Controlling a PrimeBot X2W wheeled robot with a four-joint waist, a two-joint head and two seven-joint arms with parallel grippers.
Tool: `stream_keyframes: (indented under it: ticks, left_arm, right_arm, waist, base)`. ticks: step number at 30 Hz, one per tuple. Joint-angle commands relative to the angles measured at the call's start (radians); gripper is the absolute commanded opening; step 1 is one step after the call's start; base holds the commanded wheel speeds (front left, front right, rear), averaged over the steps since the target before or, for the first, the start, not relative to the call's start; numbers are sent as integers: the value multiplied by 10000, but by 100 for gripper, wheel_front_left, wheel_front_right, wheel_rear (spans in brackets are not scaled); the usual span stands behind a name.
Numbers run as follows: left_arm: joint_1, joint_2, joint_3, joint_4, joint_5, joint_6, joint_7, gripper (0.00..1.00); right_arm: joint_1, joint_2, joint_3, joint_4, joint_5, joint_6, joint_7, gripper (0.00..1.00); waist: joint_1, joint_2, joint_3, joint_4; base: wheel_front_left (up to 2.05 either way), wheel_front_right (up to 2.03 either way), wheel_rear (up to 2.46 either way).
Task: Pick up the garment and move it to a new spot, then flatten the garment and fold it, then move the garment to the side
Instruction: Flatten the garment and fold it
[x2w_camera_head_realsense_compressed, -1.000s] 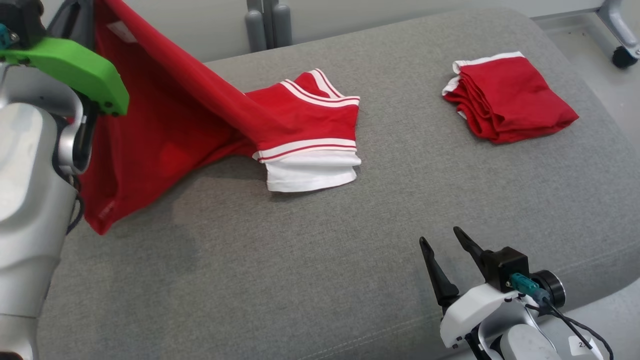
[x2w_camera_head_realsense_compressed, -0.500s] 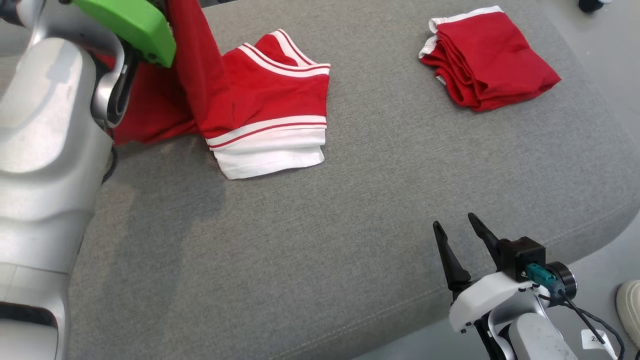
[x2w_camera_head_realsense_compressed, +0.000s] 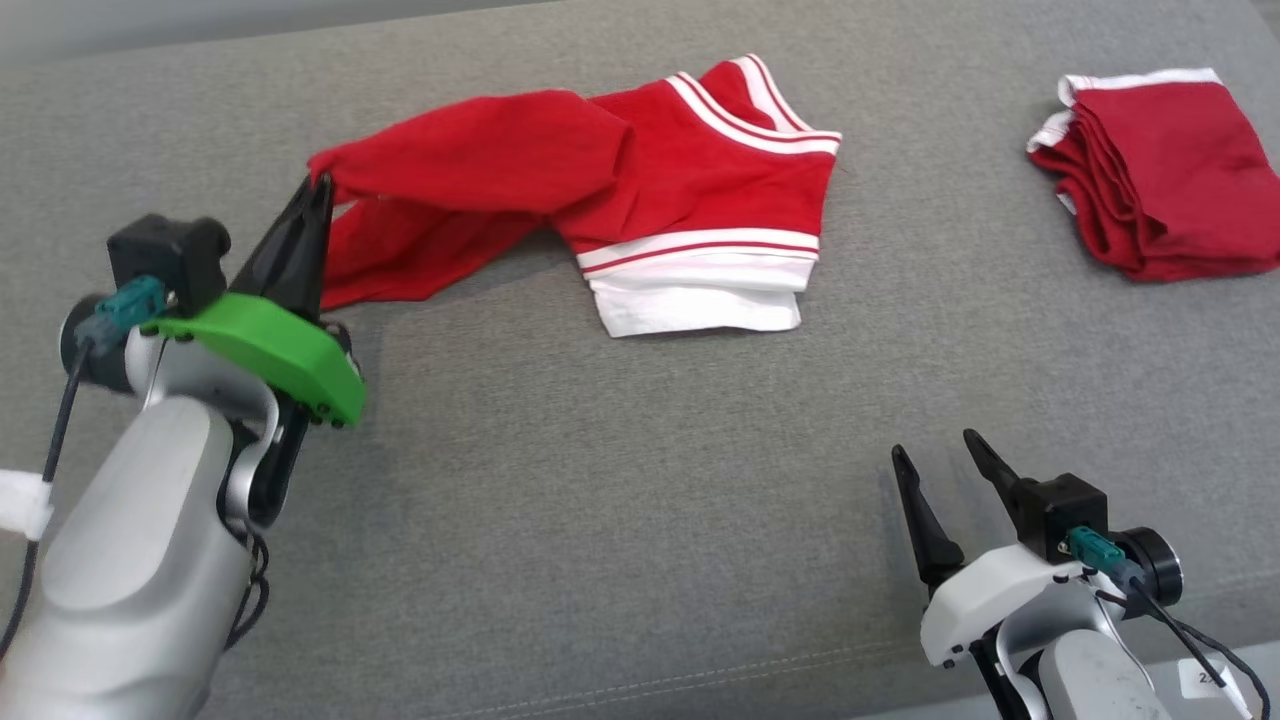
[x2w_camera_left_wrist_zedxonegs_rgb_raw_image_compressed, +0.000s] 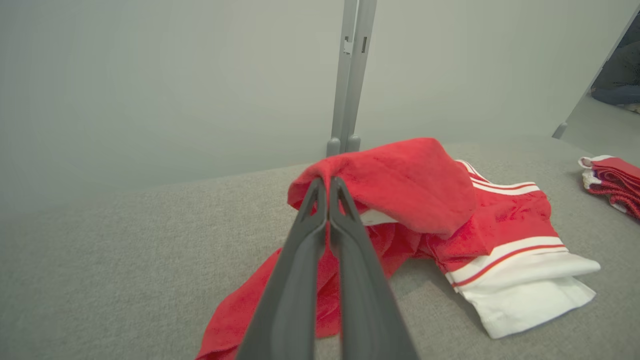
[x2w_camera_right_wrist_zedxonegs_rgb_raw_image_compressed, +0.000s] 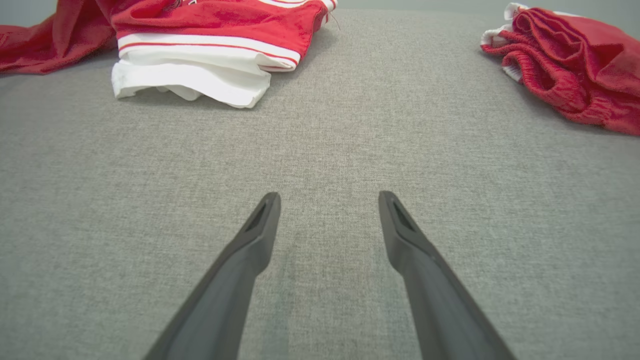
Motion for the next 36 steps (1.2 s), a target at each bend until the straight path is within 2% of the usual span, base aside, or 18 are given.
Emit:
stream_keyframes:
  ticks: [1, 9, 14, 21, 28, 29, 30, 36]
  left_arm:
    - [787, 202, 124, -335, -303, 235, 208, 0]
    - [3272, 565, 263, -1773, -1229, 1040, 1266, 0]
    - [4048, 621, 176, -2147, -1338, 1396, 1443, 0]
    - [4593, 600, -57, -1880, -899, 1918, 1214, 0]
    - [4672, 482, -179, -938, -385, 2427, 576, 0]
    - [4729, 423, -159, -796, -359, 2502, 463, 38]
    - [4800, 355, -128, -651, -394, 2565, 378, 100]
    - [5208, -78, 164, 63, -735, 2752, -392, 100]
  right_arm:
    - [205, -29, -26, -73, -69, -12, 86, 100]
    - [525, -26, 39, -194, 25, -12, 331, 100]
    - [664, -26, 64, -258, 36, -12, 408, 100]
    - [812, -27, -179, -342, -73, -12, 580, 100]
    - [669, -24, -428, -462, -267, -12, 767, 100]
    - [683, -26, -454, -465, -245, -12, 774, 100]
    - [703, -21, -460, -475, -227, -12, 794, 100]
    - [945, -24, -427, -470, -121, -12, 840, 100]
  waist:
    - [-1, 0, -898, 1277]
    - [-1, 0, -1529, 1634]
    - [-1, 0, -1747, 1583]
    - [-1, 0, -1991, 1362]
    - [-1, 0, -2158, 1139]
    - [-1, 0, -2185, 1119]
    - [-1, 0, -2208, 1104]
    - [-1, 0, -2478, 1107]
  base:
    - [0, 0, 0]
    - [0, 0, 0]
    - [0, 0, 0]
    - [0, 0, 0]
    - [0, 0, 0]
    - [0, 0, 0]
    - [0, 0, 0]
    - [0, 0, 0]
